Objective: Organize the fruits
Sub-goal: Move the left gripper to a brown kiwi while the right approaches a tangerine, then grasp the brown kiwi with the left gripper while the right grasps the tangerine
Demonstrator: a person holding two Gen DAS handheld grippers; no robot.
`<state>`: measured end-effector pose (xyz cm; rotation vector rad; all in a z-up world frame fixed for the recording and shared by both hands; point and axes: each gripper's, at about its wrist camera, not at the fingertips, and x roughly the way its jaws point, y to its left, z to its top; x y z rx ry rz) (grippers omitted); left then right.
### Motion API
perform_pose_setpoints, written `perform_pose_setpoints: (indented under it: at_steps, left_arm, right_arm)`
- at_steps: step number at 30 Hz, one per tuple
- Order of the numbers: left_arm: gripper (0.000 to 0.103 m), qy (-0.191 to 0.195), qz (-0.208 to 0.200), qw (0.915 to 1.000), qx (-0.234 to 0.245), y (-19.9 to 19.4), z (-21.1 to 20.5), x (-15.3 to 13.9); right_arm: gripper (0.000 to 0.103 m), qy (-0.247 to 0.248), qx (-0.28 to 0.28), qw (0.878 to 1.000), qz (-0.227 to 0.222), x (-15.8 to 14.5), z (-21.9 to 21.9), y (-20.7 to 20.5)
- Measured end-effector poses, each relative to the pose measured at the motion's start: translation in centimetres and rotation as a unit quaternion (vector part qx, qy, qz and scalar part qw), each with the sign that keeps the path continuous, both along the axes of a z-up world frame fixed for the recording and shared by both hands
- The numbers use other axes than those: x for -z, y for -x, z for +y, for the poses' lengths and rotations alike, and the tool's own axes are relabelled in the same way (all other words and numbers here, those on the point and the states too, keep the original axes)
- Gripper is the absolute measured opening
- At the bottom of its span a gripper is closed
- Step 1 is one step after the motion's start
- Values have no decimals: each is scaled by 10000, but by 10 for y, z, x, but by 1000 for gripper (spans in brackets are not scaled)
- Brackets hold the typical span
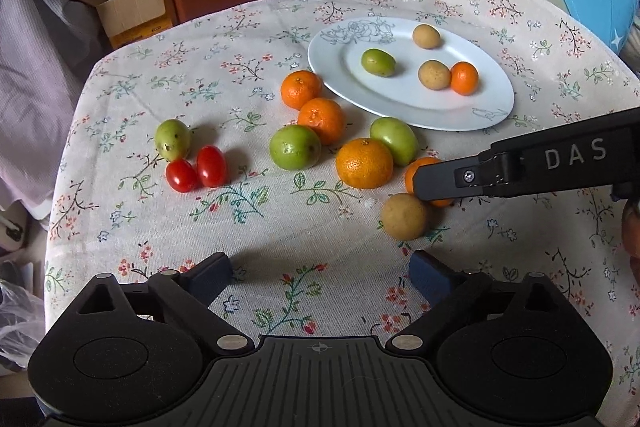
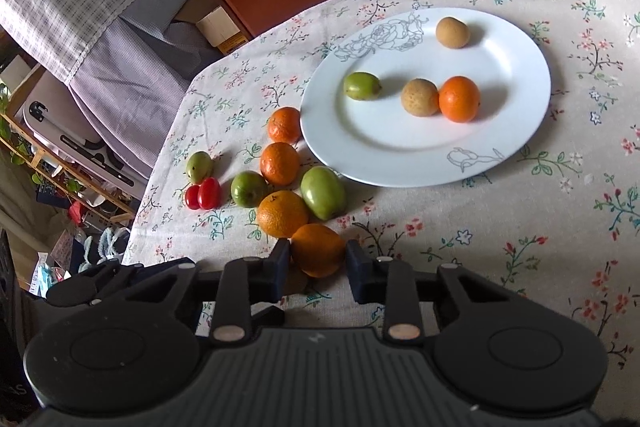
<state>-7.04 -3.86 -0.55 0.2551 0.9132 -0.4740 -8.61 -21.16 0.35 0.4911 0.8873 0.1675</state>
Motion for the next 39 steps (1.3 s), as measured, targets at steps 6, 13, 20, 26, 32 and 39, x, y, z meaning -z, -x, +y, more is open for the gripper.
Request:
perform_pose_setpoints:
  at_steps: [6,13,20,26,32,39]
  left_arm:
    - [103,-16,12,10000,-69,0,-1,2]
    - [103,-22,29,9999,-154,1,-2,3]
    - [102,104,-156,9998,-74,5,-5,-3]
    - [98,301,-381,9988,-71,5,-11,-7]
    - [74,482,-256,9985,7,3,-18,-3]
    - [49,635,-283,9974,192,6,-23,-2]
  right_arm:
    - [30,353,191,9992,26,-7,-9,6]
    - [30,816,48,9966,-91,-13,-4,13]
    - [30,1098,106,9939,0,-12,-5,19]
    - [30,920,246,9954,97,-8,-12,18]
    - [32,628,346,9973,185,-5,-18,16]
    - [33,469,387,9978,261,-2,-20,15]
